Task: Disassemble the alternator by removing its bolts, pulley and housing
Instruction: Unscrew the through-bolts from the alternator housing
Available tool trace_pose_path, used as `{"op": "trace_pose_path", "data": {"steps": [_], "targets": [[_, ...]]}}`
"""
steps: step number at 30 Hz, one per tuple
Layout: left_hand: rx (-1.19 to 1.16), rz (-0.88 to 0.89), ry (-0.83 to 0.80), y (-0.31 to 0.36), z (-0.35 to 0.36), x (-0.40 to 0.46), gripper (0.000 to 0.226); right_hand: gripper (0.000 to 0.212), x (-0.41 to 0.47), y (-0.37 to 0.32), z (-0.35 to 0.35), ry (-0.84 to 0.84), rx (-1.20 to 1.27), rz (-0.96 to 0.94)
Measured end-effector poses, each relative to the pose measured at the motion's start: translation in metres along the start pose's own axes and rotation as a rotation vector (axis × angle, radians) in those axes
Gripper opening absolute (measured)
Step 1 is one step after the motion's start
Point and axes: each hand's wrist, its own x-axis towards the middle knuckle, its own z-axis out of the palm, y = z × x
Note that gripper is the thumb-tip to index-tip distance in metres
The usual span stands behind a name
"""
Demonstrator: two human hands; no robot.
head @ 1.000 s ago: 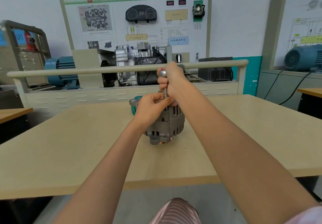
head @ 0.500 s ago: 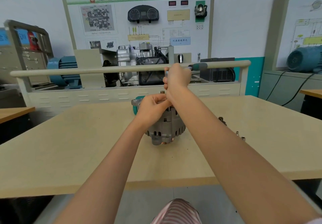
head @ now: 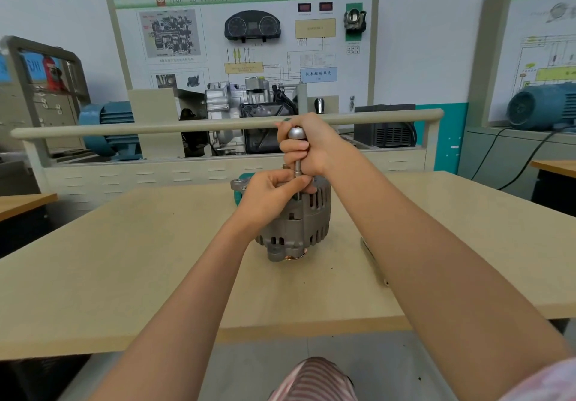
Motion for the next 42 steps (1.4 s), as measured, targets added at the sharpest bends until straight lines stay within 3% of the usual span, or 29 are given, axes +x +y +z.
{"op": "trace_pose_path", "data": {"steps": [2, 4, 6, 8, 11, 15, 18, 21, 23, 26, 30, 35, 38, 42], "targets": [[0.019, 0.018, 0.008, 0.0, 0.0, 0.0, 0.019, 0.019, 0.001, 0.009, 0.007, 0.248, 0.048, -0.173], [0.055, 0.031, 0.045, -0.001, 0.001, 0.0, 0.037, 0.013, 0.006, 0.02, 0.014, 0.533, 0.109, -0.438], [0.071, 0.03, 0.074, -0.003, 0.002, 0.0, 0.048, 0.016, 0.009, 0.025, 0.019, 0.616, 0.145, -0.531], [0.037, 0.032, 0.071, -0.003, 0.003, 0.001, 0.036, 0.02, 0.007, 0.02, 0.019, 0.535, 0.07, -0.409], [-0.003, 0.029, 0.04, -0.001, 0.002, 0.001, 0.018, 0.028, 0.005, 0.005, 0.009, 0.231, -0.024, -0.122], [-0.023, 0.014, 0.021, -0.003, 0.002, 0.003, 0.014, 0.026, 0.001, -0.004, -0.006, -0.098, -0.028, 0.064], [-0.032, 0.02, 0.03, -0.004, 0.001, 0.002, 0.013, 0.026, -0.001, -0.001, -0.001, 0.0, 0.01, 0.007], [0.021, 0.048, 0.071, -0.004, 0.003, 0.003, 0.023, 0.022, -0.001, 0.016, 0.01, 0.434, 0.103, -0.377], [0.049, 0.054, 0.103, -0.005, 0.004, 0.003, 0.032, 0.036, 0.004, 0.024, 0.014, 0.567, 0.181, -0.572], [0.007, 0.06, 0.1, -0.003, 0.005, 0.0, 0.023, 0.034, 0.001, 0.019, 0.017, 0.476, 0.035, -0.394], [-0.015, 0.044, 0.067, -0.002, 0.003, 0.001, 0.014, 0.028, 0.0, 0.002, 0.01, 0.146, -0.11, -0.06], [-0.019, 0.029, 0.029, -0.003, 0.001, 0.001, 0.015, 0.027, 0.001, -0.003, 0.001, -0.019, -0.086, 0.058], [-0.021, 0.054, 0.042, -0.005, 0.0, 0.0, 0.016, 0.02, 0.002, 0.005, 0.009, 0.193, -0.058, -0.104], [0.038, 0.056, 0.106, -0.006, 0.001, 0.0, 0.052, 0.018, 0.005, 0.027, 0.021, 0.644, -0.006, -0.568]]}}
